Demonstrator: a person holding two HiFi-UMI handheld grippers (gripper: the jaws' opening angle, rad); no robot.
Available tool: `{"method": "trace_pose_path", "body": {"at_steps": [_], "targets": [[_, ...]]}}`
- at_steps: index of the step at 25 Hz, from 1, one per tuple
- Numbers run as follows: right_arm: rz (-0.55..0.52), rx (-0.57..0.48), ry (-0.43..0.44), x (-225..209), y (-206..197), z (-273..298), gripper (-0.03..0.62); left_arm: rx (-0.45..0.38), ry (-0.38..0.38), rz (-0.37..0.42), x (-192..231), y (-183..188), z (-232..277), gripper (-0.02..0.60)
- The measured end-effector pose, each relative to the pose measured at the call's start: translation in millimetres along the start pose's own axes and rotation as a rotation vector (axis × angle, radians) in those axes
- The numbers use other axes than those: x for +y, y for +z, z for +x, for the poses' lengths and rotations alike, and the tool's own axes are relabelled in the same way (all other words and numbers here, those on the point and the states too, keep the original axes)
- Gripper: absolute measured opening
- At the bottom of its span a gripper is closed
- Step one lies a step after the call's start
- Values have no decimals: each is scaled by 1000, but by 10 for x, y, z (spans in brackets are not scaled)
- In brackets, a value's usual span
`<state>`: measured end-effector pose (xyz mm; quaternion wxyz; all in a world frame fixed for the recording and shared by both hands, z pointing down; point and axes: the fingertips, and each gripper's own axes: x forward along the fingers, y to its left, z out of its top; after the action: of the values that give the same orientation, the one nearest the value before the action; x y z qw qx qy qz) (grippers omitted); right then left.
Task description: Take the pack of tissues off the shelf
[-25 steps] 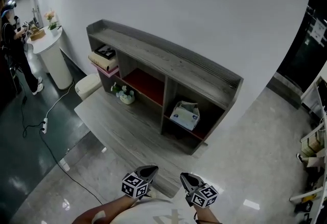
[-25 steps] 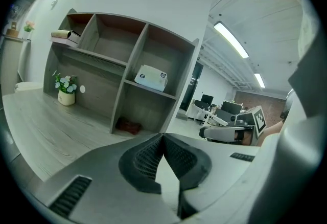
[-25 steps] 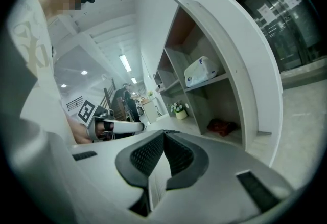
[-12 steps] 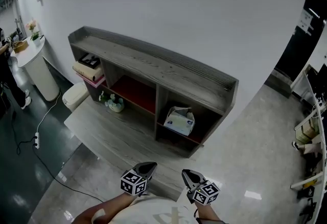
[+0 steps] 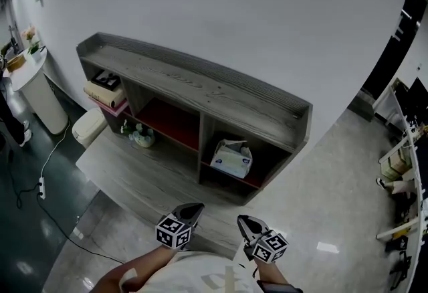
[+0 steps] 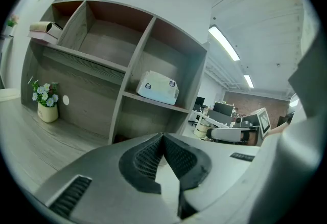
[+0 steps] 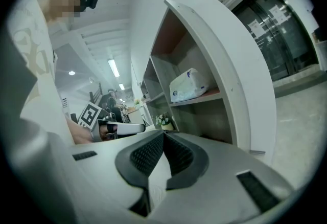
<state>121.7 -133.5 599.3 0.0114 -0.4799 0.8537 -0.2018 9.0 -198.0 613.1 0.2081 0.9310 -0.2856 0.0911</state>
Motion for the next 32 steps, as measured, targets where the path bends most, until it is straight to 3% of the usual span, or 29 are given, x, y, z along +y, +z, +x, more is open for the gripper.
{"method": "trace_pose_path", "body": {"at_steps": [10, 16, 20, 25, 32], "targets": [[10, -3, -11, -61, -15, 63, 5, -25, 19, 43, 198, 275, 144, 13], [7, -2, -8, -92, -4, 154, 5, -60, -17, 62, 194, 513, 259, 17], [6, 3, -9, -115, 10, 188, 5, -94, -12, 85, 198, 749, 355, 39], [14, 12, -18, -146, -7, 181, 5, -97, 3, 129, 239, 979, 511, 144], [20, 25, -36, -229, -34, 160, 5, -127, 23, 164, 318, 1331, 710, 143]]}}
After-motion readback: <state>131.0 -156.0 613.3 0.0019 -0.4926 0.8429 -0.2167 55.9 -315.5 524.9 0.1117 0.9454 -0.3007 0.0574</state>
